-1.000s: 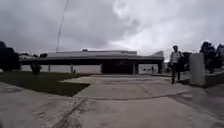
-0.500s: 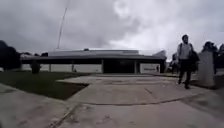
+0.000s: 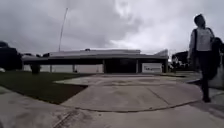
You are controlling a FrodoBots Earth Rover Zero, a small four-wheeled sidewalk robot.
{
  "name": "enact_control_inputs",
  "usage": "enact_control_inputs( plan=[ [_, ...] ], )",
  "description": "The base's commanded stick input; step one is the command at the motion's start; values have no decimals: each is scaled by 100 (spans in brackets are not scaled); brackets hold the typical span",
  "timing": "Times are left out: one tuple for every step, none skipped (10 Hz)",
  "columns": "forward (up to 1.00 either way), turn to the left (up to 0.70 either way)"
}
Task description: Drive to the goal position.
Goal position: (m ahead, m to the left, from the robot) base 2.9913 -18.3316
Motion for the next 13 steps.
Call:
enact_control_inputs(
  plan=[
    [50,0],
    [50,0],
    [50,0],
    [50,0],
    [50,0],
    [50,0],
    [50,0],
    [50,0],
    [50,0],
    [50,0],
    [50,0],
    [50,0],
    [50,0]
  ],
)
